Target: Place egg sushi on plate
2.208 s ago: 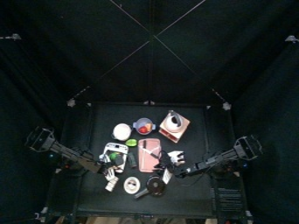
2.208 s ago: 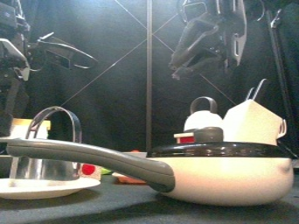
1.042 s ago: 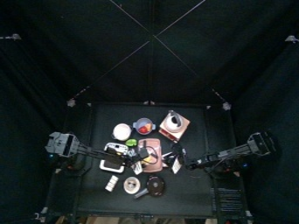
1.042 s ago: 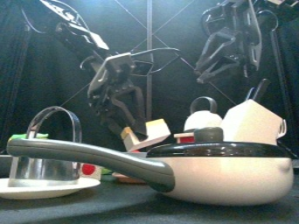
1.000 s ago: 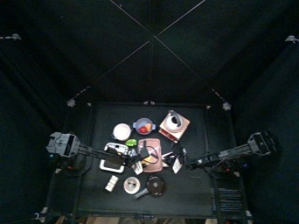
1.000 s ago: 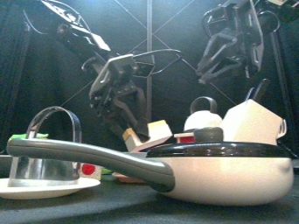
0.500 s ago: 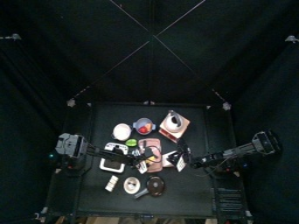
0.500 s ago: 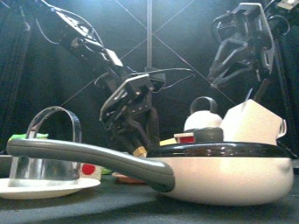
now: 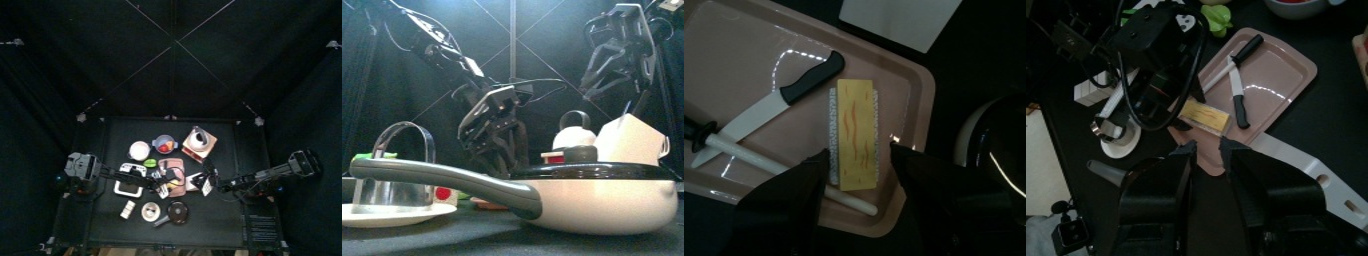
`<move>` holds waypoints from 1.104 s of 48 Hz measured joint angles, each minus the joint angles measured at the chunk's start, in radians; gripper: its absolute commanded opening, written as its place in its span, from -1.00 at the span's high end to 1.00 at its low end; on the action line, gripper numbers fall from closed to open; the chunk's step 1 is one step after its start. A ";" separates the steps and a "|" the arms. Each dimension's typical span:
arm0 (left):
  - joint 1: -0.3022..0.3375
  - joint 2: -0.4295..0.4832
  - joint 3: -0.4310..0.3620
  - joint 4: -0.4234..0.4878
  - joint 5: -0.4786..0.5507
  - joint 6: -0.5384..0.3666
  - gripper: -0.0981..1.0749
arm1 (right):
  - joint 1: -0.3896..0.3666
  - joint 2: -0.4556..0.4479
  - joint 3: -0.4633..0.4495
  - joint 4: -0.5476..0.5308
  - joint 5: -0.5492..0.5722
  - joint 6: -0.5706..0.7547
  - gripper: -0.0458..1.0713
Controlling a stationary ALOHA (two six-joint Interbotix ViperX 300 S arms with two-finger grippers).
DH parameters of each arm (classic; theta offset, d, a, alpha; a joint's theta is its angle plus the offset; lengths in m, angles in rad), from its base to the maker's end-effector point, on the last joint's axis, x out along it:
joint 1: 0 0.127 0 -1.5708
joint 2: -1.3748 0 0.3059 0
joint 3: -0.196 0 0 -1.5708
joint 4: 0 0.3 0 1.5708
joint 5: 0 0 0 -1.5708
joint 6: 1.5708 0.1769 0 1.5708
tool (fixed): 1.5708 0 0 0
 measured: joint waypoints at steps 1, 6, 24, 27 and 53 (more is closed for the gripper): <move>0.000 0.000 0.000 0.000 -0.006 0.000 -0.65 | 0.000 0.000 -0.002 0.000 -0.002 0.000 -0.30; 0.000 0.000 0.000 0.000 -0.023 0.000 -0.65 | -0.002 0.000 0.000 0.000 0.000 0.000 -0.30; 0.000 0.000 0.000 0.002 -0.031 0.000 -0.65 | -0.002 0.000 0.000 -0.002 -0.002 0.002 -0.30; 0.000 -0.002 0.000 0.002 -0.029 -0.002 -0.65 | 0.000 0.000 0.000 -0.002 -0.002 0.000 -0.30; 0.000 -0.009 -0.002 0.008 -0.028 -0.002 -0.65 | 0.000 0.000 -0.002 0.000 -0.003 0.000 -0.30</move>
